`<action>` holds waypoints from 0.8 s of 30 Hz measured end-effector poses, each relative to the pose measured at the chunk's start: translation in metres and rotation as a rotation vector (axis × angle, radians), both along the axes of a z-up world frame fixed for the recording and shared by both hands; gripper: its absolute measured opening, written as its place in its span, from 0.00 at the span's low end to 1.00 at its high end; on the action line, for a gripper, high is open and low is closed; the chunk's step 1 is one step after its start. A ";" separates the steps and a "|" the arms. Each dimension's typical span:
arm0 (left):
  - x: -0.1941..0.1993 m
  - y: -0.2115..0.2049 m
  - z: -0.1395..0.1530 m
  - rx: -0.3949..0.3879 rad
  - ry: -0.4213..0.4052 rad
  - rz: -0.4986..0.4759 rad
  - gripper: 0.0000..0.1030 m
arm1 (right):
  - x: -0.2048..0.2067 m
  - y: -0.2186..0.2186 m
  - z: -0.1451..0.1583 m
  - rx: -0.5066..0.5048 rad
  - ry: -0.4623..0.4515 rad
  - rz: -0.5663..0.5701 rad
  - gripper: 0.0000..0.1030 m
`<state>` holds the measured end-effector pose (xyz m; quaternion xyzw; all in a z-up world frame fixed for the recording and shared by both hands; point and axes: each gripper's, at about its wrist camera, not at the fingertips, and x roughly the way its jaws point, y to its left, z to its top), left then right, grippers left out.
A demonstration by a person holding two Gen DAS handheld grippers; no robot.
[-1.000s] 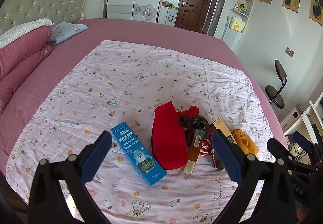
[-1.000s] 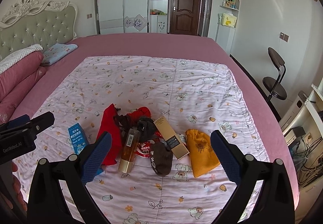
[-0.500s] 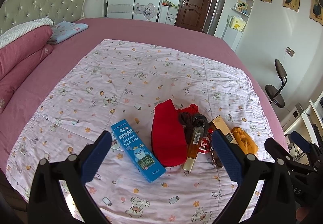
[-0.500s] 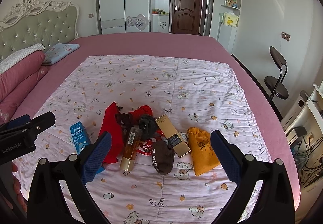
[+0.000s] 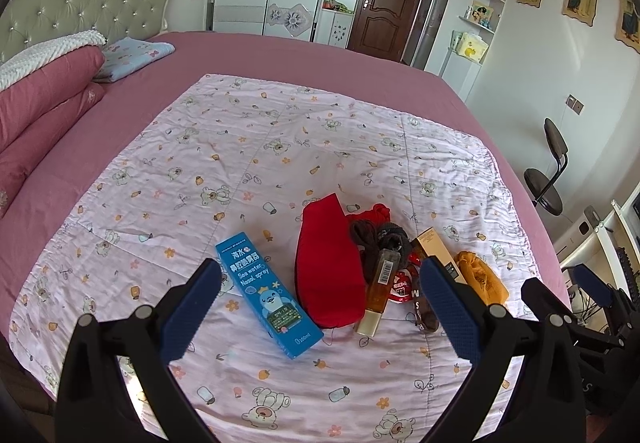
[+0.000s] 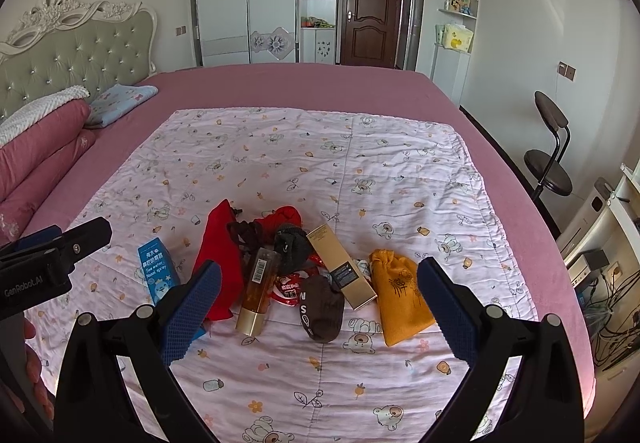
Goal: Collect trash
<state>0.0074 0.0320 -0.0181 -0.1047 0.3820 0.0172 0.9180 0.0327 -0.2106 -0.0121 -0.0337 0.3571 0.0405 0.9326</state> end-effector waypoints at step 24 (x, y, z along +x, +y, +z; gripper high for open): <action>0.033 0.013 -0.042 -0.112 0.162 0.047 0.96 | 0.029 0.018 -0.029 -0.011 0.077 0.056 0.92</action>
